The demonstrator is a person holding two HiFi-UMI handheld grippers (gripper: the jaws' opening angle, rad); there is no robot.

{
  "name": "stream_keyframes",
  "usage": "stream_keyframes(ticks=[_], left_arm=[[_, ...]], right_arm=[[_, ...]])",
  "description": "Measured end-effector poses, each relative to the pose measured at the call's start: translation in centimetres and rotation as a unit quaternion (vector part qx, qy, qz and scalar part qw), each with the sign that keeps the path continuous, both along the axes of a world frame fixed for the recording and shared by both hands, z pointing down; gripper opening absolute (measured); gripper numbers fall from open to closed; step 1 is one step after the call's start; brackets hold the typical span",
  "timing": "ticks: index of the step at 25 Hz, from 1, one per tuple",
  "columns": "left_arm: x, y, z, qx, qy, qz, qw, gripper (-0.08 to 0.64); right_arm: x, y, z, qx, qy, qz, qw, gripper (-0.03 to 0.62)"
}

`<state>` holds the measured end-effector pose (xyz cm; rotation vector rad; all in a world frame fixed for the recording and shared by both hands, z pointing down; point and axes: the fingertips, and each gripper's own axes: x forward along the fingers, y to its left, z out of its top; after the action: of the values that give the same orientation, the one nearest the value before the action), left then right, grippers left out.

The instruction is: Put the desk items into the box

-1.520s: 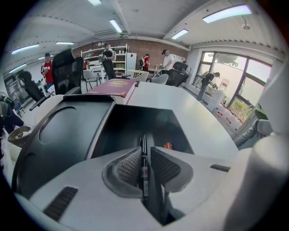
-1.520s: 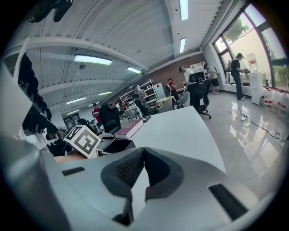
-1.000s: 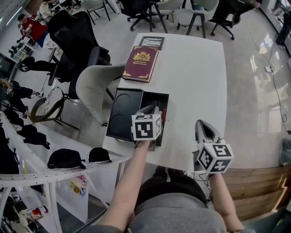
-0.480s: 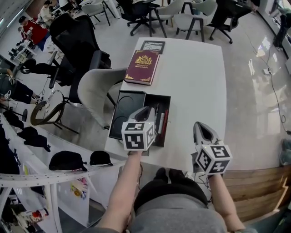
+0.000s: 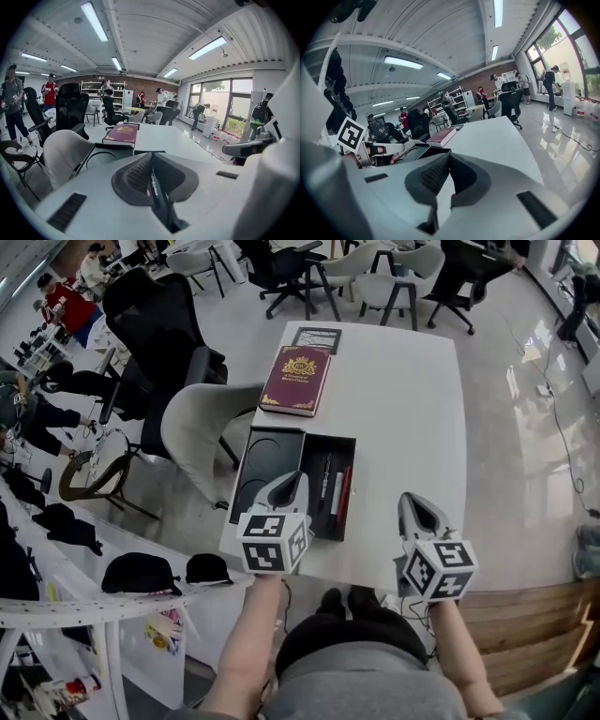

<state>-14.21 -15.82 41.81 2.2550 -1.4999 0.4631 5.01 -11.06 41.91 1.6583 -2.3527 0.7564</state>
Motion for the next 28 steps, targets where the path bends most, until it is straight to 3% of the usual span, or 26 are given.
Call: stream_keyframes(ticks=[5,23,28], left_arm=[[-1.1,1.5,-0.1,0.009,-0.008,-0.002,0.9999,0.009],[-2.9,3.5,-0.2,0.014,0.025,-0.019,0.9994,0.006],[-2.8,3.9,0.0,0.015,0.019,-0.022,0.9995,0.006]], right_arm=[[-0.6,0.3,-0.4,0.005,0.005,0.002,1.000,0.003],[-1.2,0.9,-1.7,0.033,0.029,-0.007,0.999,0.003],[-1.2,0.9,-1.7,0.035,0.035,-0.015,0.999,0.003]])
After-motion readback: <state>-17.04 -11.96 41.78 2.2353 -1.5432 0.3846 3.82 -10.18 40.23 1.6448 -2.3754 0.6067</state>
